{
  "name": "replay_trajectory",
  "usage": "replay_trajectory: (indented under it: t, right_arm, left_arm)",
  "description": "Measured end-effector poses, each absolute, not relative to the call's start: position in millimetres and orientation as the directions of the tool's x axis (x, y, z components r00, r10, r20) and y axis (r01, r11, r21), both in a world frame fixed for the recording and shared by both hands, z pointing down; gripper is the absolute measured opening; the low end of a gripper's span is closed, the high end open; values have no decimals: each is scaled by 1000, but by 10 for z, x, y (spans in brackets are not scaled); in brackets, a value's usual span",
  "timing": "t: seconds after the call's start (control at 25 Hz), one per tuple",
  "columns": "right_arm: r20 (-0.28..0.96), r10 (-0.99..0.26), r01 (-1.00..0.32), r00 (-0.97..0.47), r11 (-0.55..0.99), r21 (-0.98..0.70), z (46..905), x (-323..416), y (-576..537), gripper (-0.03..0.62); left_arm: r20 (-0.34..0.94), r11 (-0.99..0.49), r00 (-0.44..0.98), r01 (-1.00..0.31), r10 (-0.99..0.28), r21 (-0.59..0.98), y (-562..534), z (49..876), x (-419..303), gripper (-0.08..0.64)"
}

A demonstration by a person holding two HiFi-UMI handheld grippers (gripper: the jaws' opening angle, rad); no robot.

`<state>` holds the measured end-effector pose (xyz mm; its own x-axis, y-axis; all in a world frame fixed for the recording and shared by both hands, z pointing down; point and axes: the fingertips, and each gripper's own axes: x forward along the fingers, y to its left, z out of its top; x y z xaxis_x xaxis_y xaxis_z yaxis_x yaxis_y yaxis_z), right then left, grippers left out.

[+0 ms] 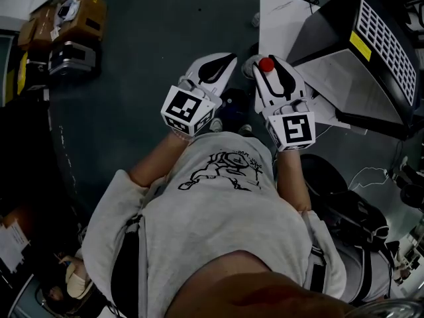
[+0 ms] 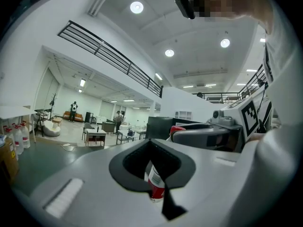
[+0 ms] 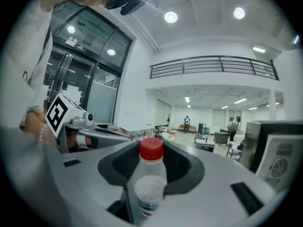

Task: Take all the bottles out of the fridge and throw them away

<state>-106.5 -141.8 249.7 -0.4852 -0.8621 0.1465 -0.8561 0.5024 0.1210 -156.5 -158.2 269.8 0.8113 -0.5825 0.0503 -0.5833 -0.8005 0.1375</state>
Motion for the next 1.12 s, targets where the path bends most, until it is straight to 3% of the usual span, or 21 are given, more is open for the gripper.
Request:
replay_trajectory:
  t: [1.12]
  right_arm:
    - [190,-780,-782,-597,618,82,2753,-1168,-1443,156]
  left_arm:
    - [105,-698,717,-696,-689,168,-1498,2922,-1687,9]
